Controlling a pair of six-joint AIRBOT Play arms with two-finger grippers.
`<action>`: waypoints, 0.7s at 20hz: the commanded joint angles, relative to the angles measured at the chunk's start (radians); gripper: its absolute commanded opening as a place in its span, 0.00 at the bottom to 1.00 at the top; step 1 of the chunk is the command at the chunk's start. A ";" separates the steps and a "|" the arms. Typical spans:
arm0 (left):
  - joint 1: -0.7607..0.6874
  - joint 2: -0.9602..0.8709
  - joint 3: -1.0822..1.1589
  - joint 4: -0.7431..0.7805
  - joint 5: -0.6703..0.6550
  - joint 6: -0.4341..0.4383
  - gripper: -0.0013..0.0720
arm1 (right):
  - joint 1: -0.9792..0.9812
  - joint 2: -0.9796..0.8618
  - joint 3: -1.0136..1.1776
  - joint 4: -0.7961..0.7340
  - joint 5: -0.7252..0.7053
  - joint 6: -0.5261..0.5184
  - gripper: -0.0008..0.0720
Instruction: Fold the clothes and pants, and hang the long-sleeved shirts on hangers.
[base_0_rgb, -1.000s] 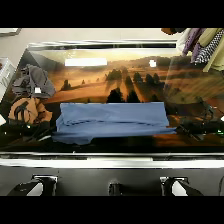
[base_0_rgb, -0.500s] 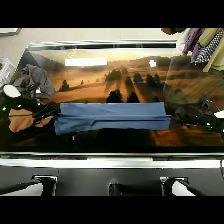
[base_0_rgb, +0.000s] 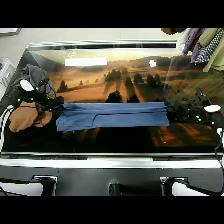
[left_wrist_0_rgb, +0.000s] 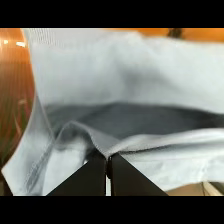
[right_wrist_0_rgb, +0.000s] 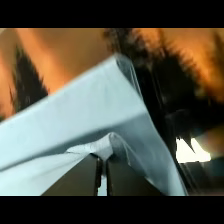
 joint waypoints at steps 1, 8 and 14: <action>-0.004 -0.020 0.007 -0.003 0.040 -0.003 0.04 | 0.032 -0.033 0.039 -0.030 -0.087 0.064 0.06; -0.026 -0.054 0.009 -0.017 0.040 -0.003 0.32 | 0.031 -0.069 0.058 -0.039 0.045 0.108 0.36; -0.024 -0.016 0.129 -0.013 -0.051 -0.003 0.58 | 0.031 -0.077 0.243 -0.381 0.232 0.341 0.75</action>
